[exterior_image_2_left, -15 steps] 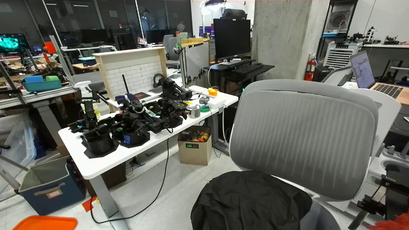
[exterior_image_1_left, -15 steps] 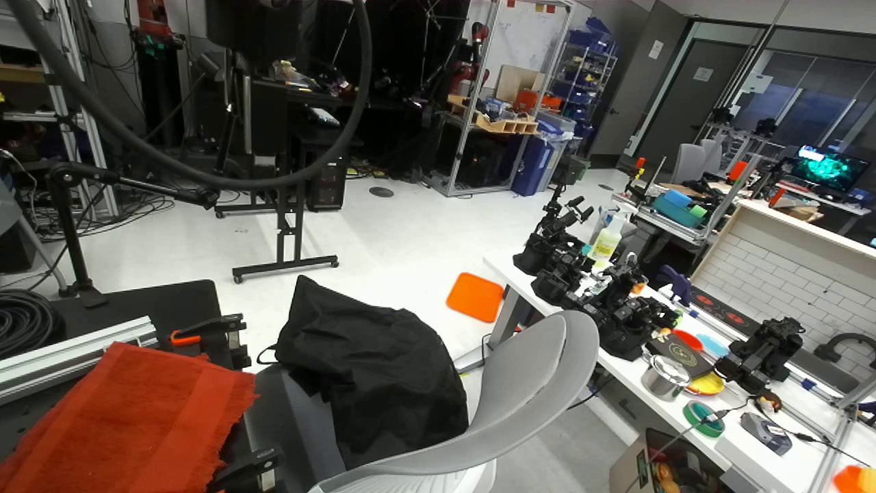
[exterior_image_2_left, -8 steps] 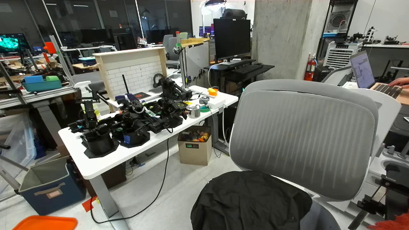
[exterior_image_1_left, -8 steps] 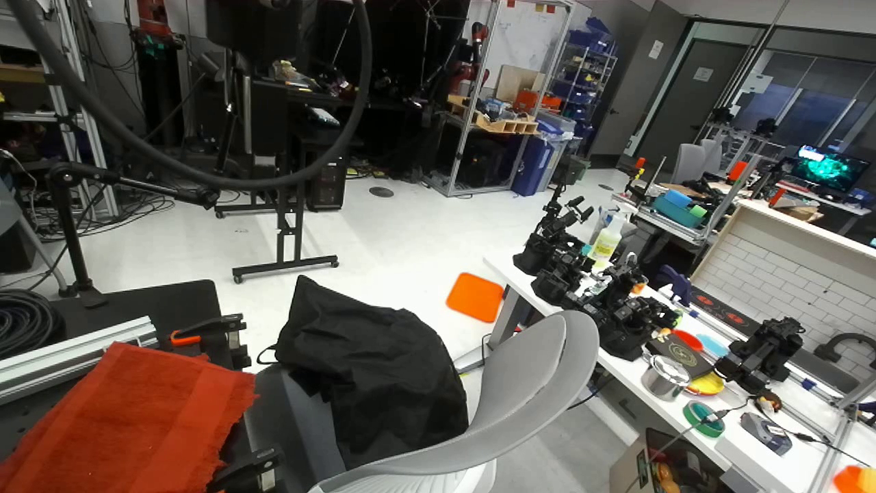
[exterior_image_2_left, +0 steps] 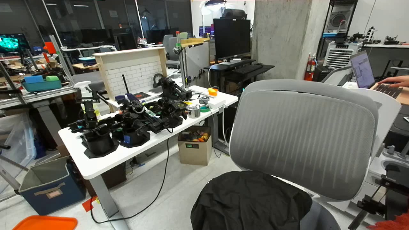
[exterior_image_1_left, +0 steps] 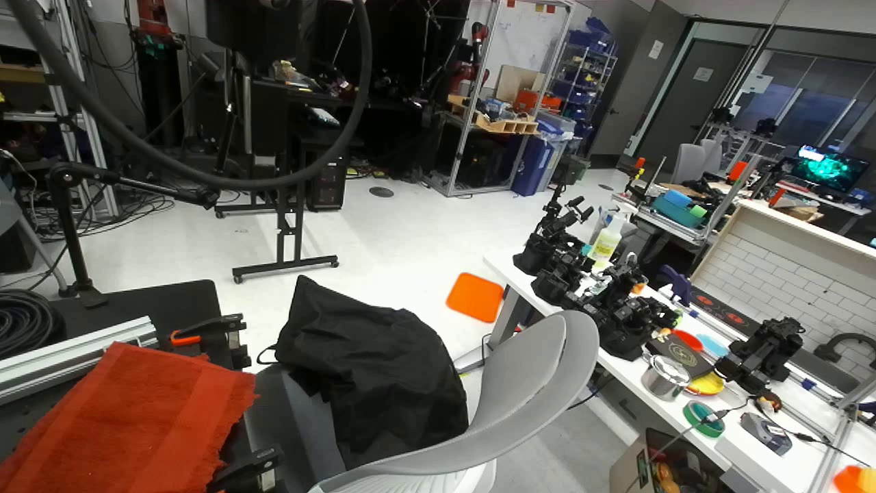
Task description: Put the black bag and the orange towel on the back rest of the chair
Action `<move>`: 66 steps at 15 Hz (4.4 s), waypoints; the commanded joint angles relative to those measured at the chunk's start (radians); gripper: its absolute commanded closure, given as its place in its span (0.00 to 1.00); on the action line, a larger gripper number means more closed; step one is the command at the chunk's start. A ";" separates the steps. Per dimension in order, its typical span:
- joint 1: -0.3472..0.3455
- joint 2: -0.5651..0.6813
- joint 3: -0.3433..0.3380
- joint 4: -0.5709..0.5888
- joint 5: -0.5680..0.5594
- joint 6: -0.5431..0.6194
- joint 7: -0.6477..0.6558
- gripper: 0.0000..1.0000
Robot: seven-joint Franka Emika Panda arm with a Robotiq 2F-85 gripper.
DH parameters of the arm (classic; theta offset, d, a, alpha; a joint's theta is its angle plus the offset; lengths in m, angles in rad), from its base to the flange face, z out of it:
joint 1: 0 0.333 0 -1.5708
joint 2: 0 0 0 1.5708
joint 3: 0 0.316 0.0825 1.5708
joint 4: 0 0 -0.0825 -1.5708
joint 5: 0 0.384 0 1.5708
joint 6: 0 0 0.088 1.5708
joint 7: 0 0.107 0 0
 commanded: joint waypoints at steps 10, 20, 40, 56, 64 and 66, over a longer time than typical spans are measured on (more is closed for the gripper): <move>-0.005 0.000 0.004 0.002 0.002 -0.002 -0.003 0.00; -0.005 0.000 0.004 0.002 0.002 -0.002 -0.003 0.00; -0.037 0.334 -0.014 0.064 0.127 0.522 0.159 0.00; -0.014 0.922 -0.012 0.312 0.201 0.601 0.417 0.00; 0.132 1.119 -0.039 0.401 0.111 0.687 0.562 0.00; 0.161 1.178 -0.060 0.425 0.087 0.693 0.592 0.00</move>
